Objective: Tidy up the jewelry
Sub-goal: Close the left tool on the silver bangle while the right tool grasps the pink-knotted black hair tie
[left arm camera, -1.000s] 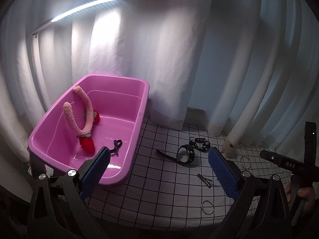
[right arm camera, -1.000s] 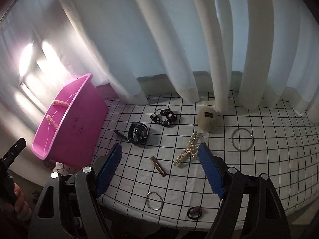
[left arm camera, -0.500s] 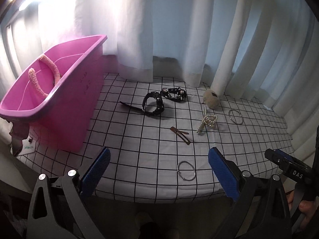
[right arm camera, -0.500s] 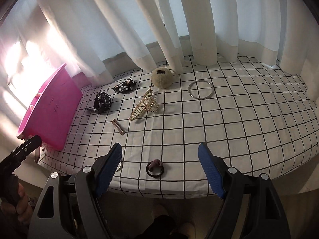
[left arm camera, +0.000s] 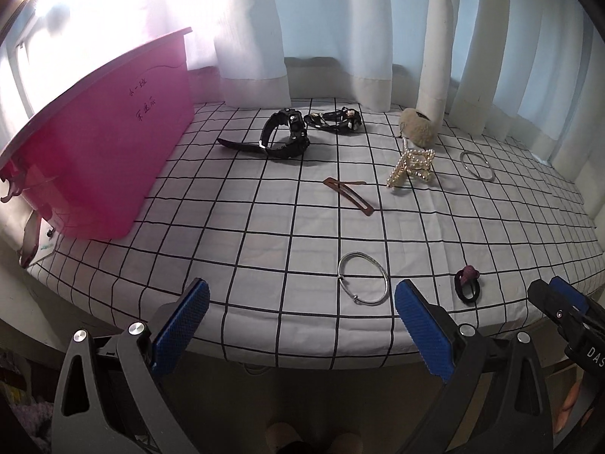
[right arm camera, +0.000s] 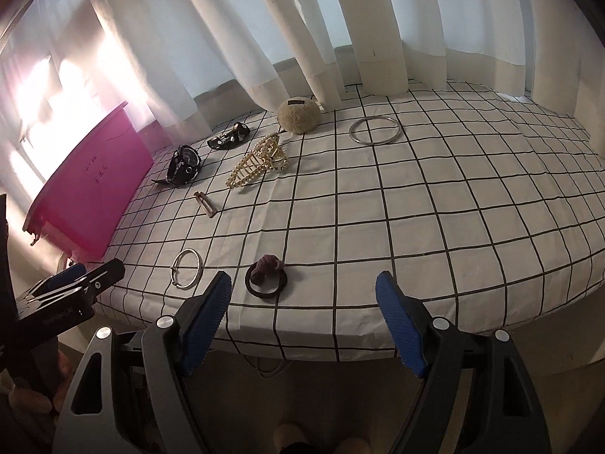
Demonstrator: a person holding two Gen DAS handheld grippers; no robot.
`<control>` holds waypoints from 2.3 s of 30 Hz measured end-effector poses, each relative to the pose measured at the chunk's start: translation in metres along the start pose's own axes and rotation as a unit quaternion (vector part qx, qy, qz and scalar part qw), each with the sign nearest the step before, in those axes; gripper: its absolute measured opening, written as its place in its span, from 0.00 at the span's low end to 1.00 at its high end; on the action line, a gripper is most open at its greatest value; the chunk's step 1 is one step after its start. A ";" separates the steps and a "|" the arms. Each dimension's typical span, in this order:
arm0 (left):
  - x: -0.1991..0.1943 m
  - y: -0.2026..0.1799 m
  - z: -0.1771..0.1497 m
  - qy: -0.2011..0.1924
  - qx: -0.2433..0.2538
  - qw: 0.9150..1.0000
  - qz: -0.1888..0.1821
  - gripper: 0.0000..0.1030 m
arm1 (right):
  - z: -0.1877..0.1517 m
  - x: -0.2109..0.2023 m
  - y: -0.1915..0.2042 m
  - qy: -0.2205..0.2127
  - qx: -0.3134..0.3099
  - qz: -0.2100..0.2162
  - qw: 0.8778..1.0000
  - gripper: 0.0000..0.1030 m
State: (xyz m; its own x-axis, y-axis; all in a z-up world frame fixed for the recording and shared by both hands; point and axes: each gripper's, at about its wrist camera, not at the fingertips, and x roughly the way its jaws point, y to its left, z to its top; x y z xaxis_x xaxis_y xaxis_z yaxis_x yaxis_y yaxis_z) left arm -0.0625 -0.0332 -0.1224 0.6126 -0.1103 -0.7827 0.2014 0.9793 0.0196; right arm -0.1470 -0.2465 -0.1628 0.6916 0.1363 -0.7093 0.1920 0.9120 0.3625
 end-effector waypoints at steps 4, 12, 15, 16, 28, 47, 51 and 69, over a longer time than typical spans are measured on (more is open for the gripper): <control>0.018 -0.008 -0.009 -0.017 0.020 1.000 0.000 0.94 | -0.007 0.010 0.005 -0.028 -0.011 -0.006 1.000 0.73; 0.044 -0.016 -0.023 -0.048 0.027 0.998 -0.018 0.94 | -0.024 0.030 0.022 -0.075 -0.062 -0.017 0.995 0.73; 0.046 -0.019 -0.025 -0.058 0.035 0.997 -0.025 0.94 | -0.027 0.035 0.026 -0.083 -0.068 -0.012 0.994 0.73; 0.047 -0.020 -0.025 -0.062 0.036 0.997 -0.026 0.94 | -0.028 0.037 0.027 -0.083 -0.071 -0.012 0.994 0.73; 0.059 -0.019 -0.024 -0.085 0.036 0.995 -0.034 0.94 | -0.029 0.051 0.037 -0.106 -0.114 -0.039 0.987 0.73; 0.073 -0.020 -0.027 -0.095 0.024 0.995 -0.027 0.95 | -0.038 0.070 0.035 -0.114 -0.134 -0.098 0.980 0.73; 0.074 -0.020 -0.029 -0.101 0.018 0.994 -0.032 0.95 | -0.038 0.071 0.035 -0.115 -0.136 -0.101 0.979 0.74; 0.073 -0.020 -0.027 -0.100 0.015 0.994 -0.029 0.94 | -0.031 0.074 0.028 -0.106 -0.105 -0.105 0.983 0.89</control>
State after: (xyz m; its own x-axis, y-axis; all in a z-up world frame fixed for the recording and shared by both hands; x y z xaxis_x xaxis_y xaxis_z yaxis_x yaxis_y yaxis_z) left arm -0.0424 -0.0565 -0.1971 0.7384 -0.1999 -0.6441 0.2615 0.9652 0.0002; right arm -0.1124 -0.1989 -0.2238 0.7857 -0.1277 -0.6053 0.2145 0.9740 0.0730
